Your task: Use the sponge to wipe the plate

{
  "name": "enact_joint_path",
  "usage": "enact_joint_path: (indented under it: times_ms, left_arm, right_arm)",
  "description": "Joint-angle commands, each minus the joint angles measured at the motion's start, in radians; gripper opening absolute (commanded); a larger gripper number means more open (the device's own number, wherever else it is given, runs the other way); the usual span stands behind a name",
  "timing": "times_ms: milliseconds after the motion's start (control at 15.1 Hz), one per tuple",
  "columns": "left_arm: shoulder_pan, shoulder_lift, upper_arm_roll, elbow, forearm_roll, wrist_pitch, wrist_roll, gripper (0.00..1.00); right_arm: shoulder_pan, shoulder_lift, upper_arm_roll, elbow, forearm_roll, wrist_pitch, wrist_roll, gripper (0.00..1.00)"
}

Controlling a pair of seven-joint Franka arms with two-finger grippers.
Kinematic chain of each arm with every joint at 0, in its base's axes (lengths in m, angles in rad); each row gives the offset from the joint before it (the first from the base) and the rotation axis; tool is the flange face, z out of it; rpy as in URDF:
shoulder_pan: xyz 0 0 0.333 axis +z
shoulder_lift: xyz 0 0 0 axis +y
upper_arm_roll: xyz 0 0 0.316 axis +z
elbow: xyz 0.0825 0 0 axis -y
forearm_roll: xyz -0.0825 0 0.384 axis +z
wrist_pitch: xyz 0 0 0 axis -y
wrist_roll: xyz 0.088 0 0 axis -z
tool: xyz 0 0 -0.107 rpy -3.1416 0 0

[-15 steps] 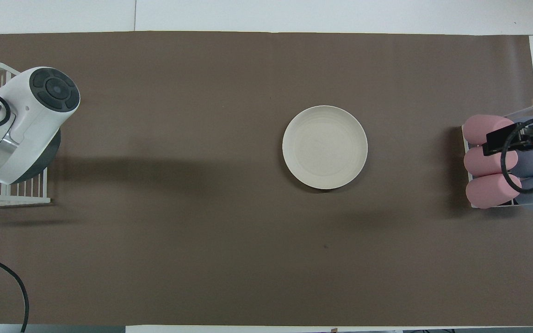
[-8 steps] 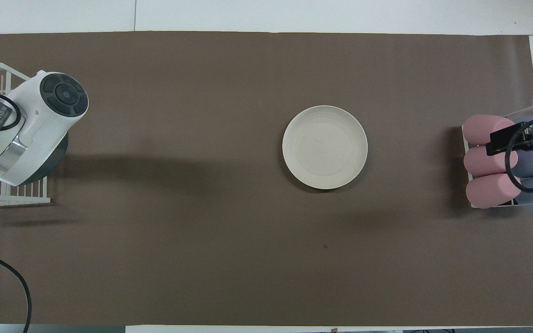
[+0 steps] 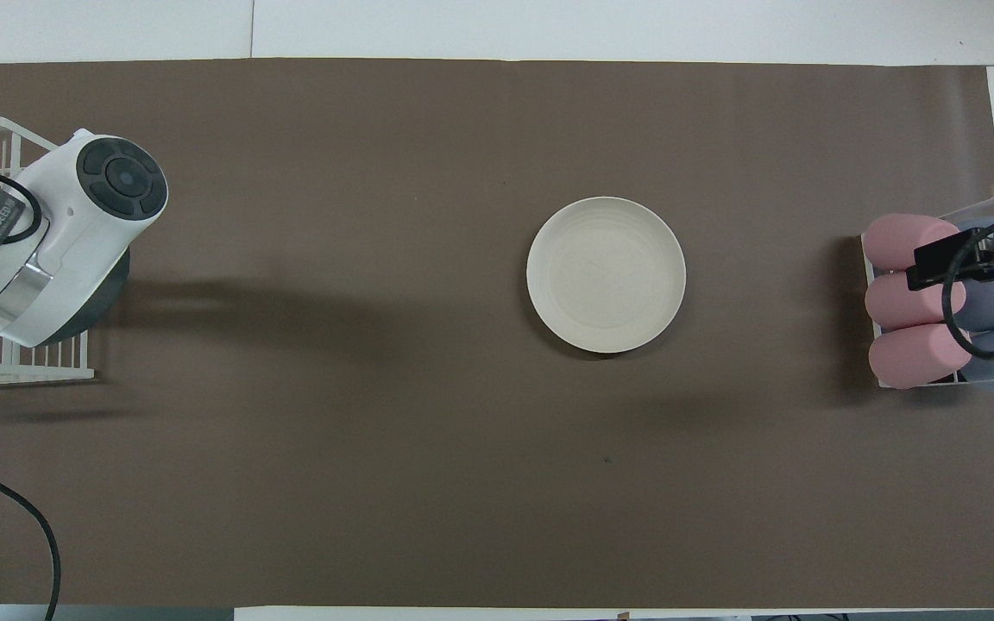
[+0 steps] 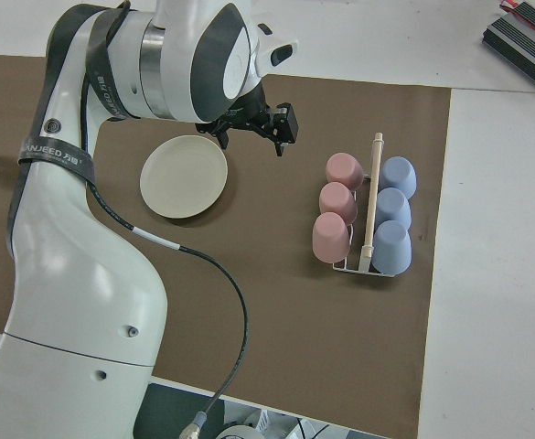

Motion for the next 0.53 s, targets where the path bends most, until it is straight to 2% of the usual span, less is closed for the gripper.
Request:
enact_joint_path:
  times_ms: [0,265,464]
  left_arm:
    - [-0.011,-0.009,0.008,-0.007,-0.017,0.015,-0.011,1.0]
    - [-0.004,-0.023,0.008,0.066,-0.176,0.014,0.02,1.0]
    - [0.001,-0.041,0.008,0.164,-0.378,-0.029,0.164,1.0]
  right_arm:
    - [-0.006,-0.019,0.006,-0.015,-0.013,-0.004,0.0,1.0]
    - [-0.005,-0.017,0.008,-0.014,-0.013,-0.004,0.003,1.0]
    - [-0.005,-0.017,0.008,-0.012,-0.013,-0.004,0.015,1.0]
